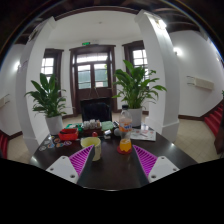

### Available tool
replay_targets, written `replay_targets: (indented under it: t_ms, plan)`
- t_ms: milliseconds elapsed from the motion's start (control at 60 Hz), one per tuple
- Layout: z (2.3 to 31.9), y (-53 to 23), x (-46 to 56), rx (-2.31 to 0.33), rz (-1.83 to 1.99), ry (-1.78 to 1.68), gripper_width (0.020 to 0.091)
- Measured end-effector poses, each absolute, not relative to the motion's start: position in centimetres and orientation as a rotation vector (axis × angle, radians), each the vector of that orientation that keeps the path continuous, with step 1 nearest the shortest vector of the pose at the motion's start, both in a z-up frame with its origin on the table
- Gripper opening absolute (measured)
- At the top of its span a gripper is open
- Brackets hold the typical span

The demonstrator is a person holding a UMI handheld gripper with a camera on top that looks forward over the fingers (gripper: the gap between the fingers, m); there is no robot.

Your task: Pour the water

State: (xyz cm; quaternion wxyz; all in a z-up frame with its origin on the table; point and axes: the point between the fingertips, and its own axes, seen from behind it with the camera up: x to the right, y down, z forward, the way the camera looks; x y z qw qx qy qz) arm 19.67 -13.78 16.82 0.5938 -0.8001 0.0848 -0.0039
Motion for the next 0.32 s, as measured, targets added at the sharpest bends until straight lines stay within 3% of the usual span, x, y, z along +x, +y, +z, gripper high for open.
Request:
replay_targets:
  t_ms: [167, 317]
  plan:
    - [19.4, -15.5, 18.2, -1.818, 0.002, 0.155, 0.0743]
    - [19.9, -16.1, 18.2, -1.817, -0.035, 0.128, 0.0741]
